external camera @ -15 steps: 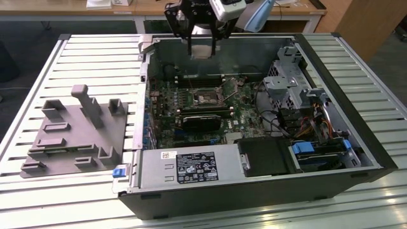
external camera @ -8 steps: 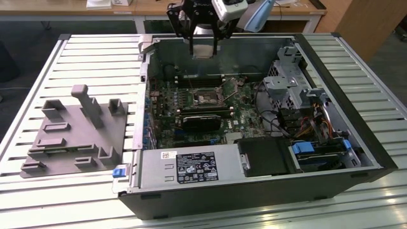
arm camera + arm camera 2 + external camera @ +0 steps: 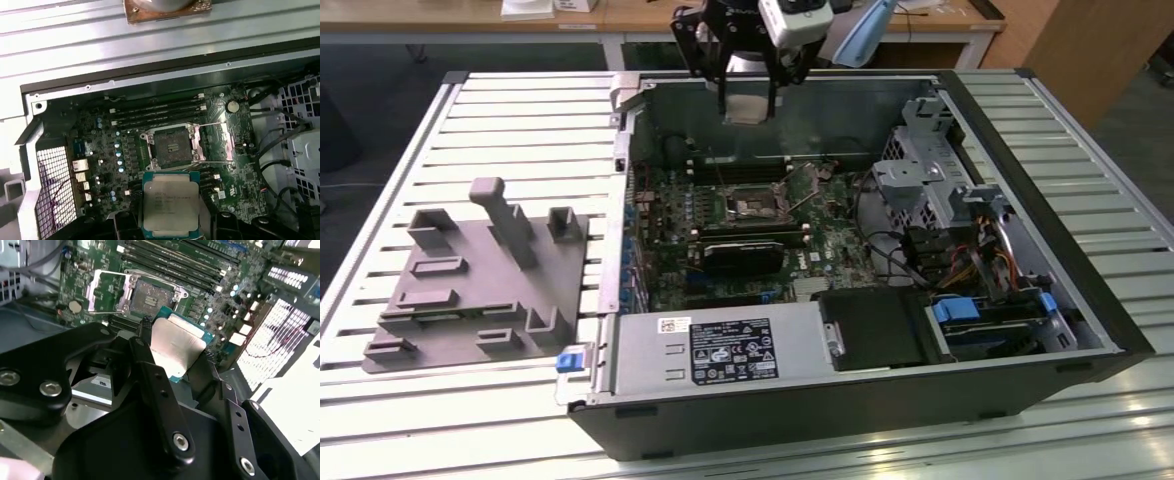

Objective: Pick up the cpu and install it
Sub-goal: 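Place the cpu into insertion slot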

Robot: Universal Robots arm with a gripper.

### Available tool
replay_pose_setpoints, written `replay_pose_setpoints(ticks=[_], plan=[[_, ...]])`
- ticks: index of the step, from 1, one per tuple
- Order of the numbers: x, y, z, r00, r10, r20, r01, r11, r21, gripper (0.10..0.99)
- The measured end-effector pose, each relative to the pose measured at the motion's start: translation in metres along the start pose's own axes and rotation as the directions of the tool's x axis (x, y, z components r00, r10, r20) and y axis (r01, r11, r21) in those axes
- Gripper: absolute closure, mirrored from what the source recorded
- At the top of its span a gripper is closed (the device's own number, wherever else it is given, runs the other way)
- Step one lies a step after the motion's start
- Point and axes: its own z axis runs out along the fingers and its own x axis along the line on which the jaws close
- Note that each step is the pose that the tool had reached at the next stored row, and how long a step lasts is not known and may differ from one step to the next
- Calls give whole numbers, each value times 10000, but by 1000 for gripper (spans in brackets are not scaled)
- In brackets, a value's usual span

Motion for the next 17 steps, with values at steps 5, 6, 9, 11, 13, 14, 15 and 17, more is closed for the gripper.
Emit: replay_pose_setpoints(ticks=[5,6,9,11,13,14,15,17], plan=[[0,0,4,9961,884,42,-884,9961,19,549],[0,0,5,9943,1064,50,-1064,9943,22,549],[0,0,8,9872,1592,76,-1592,9872,32,549],[0,0,11,9812,1926,94,-1927,9813,37,549],[0,0,13,9742,2256,110,-2257,9742,42,549],[0,0,14,9700,2429,119,-2430,9700,44,549],[0,0,15,9657,2593,128,-2594,9658,46,549],[0,-1,18,9563,2920,145,-2921,9564,49,549]])
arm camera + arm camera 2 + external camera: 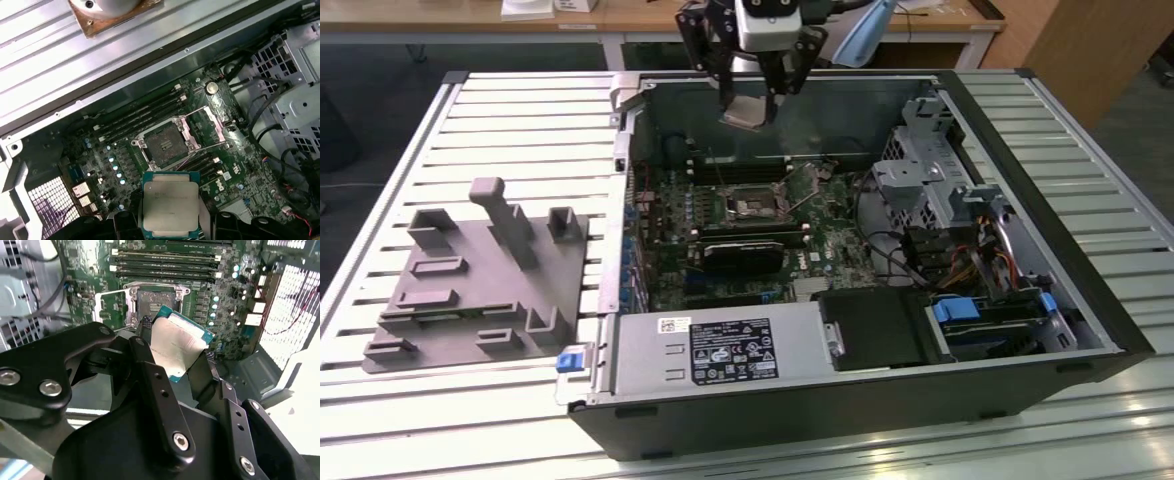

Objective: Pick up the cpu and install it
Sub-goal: 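Place the cpu into insertion slot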

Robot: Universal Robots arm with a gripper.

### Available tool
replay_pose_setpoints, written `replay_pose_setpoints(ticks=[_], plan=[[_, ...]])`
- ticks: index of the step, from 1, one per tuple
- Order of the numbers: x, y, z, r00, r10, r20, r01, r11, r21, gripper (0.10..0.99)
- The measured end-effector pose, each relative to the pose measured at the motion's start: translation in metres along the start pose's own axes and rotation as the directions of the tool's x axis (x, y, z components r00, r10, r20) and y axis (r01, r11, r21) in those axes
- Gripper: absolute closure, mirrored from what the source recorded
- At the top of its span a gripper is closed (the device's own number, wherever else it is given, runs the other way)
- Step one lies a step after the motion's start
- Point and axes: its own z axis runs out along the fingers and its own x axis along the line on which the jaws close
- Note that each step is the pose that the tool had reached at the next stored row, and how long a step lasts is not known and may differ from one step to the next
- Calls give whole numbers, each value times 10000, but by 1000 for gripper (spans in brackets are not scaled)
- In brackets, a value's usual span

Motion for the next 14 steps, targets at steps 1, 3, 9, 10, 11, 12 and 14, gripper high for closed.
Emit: replay_pose_setpoints(ticks=[1,3,9,10,11,12,14], plan=[[0,0,1,9998,188,9,-188,9998,4,549],[0,0,4,9986,534,25,-534,9986,12,549],[0,0,12,9880,1541,74,-1542,9880,31,549],[0,-1,14,9852,1712,83,-1712,9852,33,549],[0,-1,15,9822,1874,91,-1875,9823,36,549],[0,-1,16,9792,2029,99,-2029,9792,38,549],[0,-1,18,9727,2319,114,-2319,9727,42,549]])
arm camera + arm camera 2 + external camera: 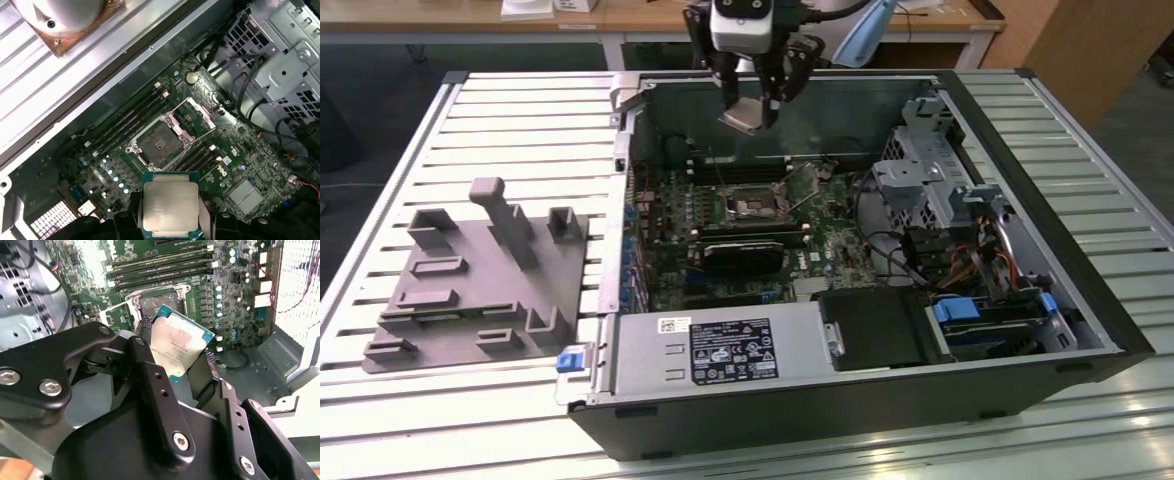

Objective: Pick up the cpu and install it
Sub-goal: 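Place the cpu into insertion slot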

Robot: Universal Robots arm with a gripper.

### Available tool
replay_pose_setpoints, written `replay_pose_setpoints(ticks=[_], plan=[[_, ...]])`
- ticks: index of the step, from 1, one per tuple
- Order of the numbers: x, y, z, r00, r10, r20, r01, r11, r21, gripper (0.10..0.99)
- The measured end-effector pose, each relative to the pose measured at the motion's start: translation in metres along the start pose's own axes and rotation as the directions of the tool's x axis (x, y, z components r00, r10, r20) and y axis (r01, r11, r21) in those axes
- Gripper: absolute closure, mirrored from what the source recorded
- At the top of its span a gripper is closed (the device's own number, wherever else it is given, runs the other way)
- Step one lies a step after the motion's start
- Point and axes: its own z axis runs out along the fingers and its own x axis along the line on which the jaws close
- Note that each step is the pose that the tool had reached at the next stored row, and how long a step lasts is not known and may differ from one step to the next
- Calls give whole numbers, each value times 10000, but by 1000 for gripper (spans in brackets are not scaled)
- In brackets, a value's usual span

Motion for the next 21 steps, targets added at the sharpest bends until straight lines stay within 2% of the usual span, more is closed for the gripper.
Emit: replay_pose_setpoints(ticks=[5,10,16,21], plan=[[0,0,4,9977,683,32,-683,9977,15,549],[0,0,9,9907,1356,65,-1356,9908,27,549],[0,-1,16,9758,2182,107,-2183,9759,40,549],[1,-1,21,9561,2927,148,-2928,9562,50,549]])
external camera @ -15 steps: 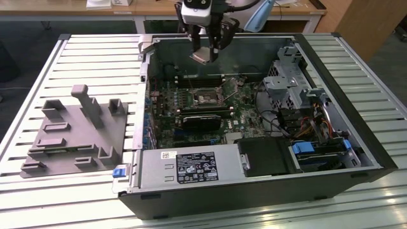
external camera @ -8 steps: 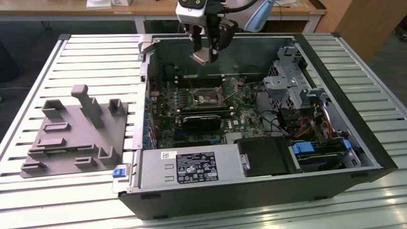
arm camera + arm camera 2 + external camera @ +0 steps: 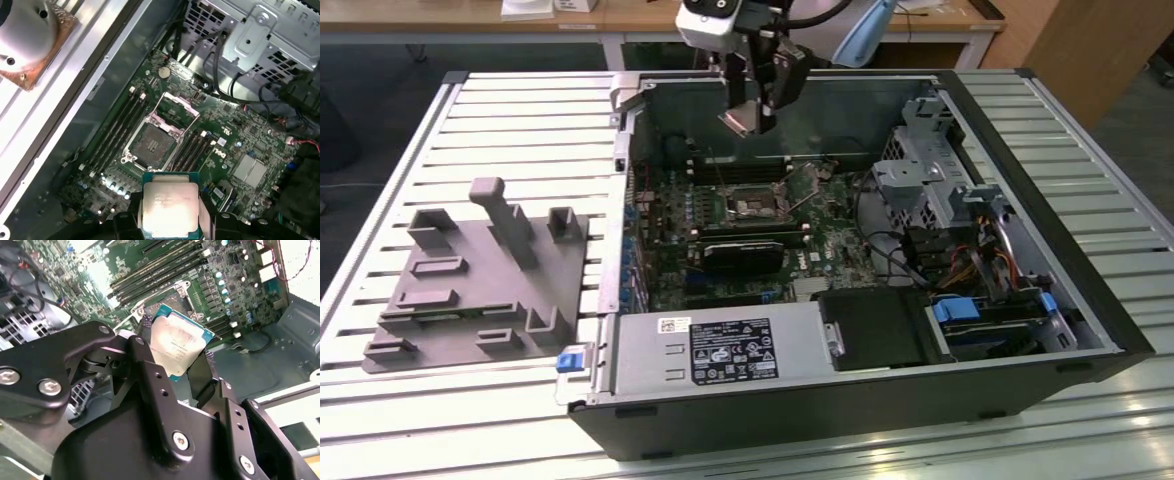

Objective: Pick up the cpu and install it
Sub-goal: 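Place the cpu into insertion slot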

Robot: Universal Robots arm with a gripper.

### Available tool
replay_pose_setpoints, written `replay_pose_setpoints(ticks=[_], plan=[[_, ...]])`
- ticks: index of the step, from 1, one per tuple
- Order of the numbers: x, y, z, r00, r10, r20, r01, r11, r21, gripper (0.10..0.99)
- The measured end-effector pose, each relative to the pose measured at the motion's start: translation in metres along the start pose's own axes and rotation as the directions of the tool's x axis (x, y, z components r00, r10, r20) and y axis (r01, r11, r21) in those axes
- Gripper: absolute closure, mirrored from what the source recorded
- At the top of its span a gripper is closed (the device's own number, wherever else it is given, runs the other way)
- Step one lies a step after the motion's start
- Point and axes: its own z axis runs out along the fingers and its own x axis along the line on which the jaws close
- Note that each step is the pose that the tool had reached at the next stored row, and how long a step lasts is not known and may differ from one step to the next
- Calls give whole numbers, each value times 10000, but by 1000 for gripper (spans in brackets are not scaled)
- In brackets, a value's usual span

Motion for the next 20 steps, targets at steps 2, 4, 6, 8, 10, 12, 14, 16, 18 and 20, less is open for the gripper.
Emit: replay_pose_setpoints(ticks=[2,4,6,8,10,12,14,16,18,20], plan=[[0,0,2,9995,306,14,-306,9995,7,549],[0,0,3,9981,608,28,-608,9981,14,549],[0,0,5,9959,902,43,-902,9959,20,549],[0,0,6,9926,1214,58,-1214,9926,26,549],[0,0,8,9872,1593,77,-1593,9872,32,549],[0,0,9,9817,1902,94,-1903,9817,38,549],[0,0,10,9750,2219,110,-2219,9751,42,549],[0,0,12,9667,2556,128,-2557,9668,46,549],[1,-1,14,9572,2890,146,-2891,9573,50,549],[0,-1,16,9468,3213,164,-3214,9469,53,549]])
